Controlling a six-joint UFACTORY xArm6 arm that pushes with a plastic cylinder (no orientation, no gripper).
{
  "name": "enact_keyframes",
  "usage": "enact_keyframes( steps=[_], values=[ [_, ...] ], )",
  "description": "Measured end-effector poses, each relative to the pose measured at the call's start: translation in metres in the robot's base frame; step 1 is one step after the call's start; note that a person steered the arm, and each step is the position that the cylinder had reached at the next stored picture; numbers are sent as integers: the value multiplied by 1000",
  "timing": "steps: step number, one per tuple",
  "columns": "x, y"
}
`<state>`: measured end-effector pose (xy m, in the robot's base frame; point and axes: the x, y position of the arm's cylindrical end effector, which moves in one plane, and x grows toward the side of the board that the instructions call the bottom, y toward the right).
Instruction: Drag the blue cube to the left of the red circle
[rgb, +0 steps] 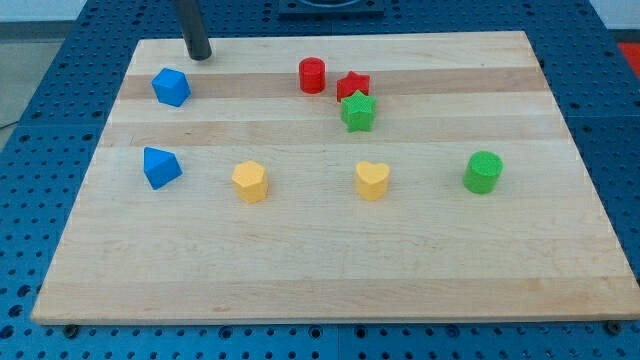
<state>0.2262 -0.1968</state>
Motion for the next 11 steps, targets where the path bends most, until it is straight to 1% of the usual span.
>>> enact_keyframes(
  steps=[1, 2, 3, 4, 5, 6, 7, 8, 9, 10, 11],
  values=[
    [0, 0],
    [0, -19],
    [7, -88],
    [11, -108],
    [11, -108],
    [61, -104],
    [95, -91],
    [94, -54],
    [66, 6],
    [61, 27],
    [64, -14]
  ],
)
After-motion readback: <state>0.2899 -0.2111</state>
